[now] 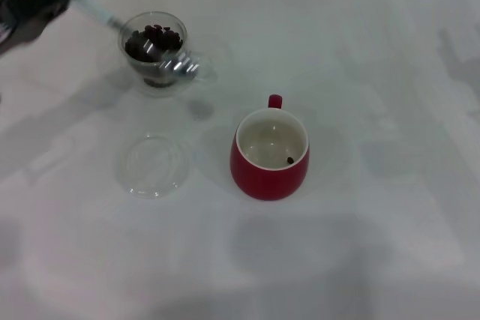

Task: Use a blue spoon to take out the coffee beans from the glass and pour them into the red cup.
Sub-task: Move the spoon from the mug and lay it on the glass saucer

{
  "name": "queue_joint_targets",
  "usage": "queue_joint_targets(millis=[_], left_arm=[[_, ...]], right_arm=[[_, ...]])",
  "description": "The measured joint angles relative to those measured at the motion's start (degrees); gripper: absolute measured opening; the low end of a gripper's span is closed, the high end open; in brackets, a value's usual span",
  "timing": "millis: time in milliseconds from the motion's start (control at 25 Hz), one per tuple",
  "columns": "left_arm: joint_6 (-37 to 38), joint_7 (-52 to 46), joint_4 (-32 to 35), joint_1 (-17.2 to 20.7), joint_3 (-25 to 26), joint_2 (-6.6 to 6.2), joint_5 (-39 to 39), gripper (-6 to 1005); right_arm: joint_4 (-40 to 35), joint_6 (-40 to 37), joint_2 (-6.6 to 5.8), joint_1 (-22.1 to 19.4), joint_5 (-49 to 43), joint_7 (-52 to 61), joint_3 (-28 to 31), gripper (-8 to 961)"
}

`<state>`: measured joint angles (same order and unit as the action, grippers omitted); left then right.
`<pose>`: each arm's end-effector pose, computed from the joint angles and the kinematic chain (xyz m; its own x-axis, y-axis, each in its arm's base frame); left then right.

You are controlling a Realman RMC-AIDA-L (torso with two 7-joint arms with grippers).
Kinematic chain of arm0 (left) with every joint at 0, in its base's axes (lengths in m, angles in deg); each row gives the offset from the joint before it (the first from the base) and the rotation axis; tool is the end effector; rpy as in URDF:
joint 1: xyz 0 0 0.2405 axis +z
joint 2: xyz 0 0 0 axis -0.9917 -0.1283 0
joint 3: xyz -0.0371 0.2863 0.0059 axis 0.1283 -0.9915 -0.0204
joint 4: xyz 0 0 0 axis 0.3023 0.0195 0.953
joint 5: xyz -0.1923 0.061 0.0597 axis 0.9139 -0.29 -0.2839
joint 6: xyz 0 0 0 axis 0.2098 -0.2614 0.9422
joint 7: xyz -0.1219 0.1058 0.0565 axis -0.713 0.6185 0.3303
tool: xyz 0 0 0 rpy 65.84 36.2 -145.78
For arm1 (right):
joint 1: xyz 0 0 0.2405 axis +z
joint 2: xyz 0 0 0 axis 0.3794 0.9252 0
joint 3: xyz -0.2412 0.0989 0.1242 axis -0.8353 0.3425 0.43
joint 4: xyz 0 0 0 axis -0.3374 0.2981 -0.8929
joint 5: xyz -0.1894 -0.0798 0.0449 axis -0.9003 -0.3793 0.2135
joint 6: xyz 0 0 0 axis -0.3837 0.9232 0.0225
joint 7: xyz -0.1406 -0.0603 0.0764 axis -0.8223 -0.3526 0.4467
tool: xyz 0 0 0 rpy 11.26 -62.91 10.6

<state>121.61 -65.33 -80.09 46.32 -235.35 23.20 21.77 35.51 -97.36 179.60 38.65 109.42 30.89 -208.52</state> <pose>-0.2840 0.3640 0.0094 0.0660 0.6570 0.7510 0.7718 -0.5106 0.3790 0.3744 0.3146 0.0245 0.5024 0.1901 -0.8435 -0.8292 -0.1703 -0.5323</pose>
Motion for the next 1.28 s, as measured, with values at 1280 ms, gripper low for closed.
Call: queue_joint_targets(millis=[1280], left_arm=[[-17.83, -3.82, -1.63, 7.81, -0.01, 3.51, -7.70, 128]], right_arm=[[0.59, -0.04, -0.02, -0.55, -0.10, 0.01, -0.36, 754]])
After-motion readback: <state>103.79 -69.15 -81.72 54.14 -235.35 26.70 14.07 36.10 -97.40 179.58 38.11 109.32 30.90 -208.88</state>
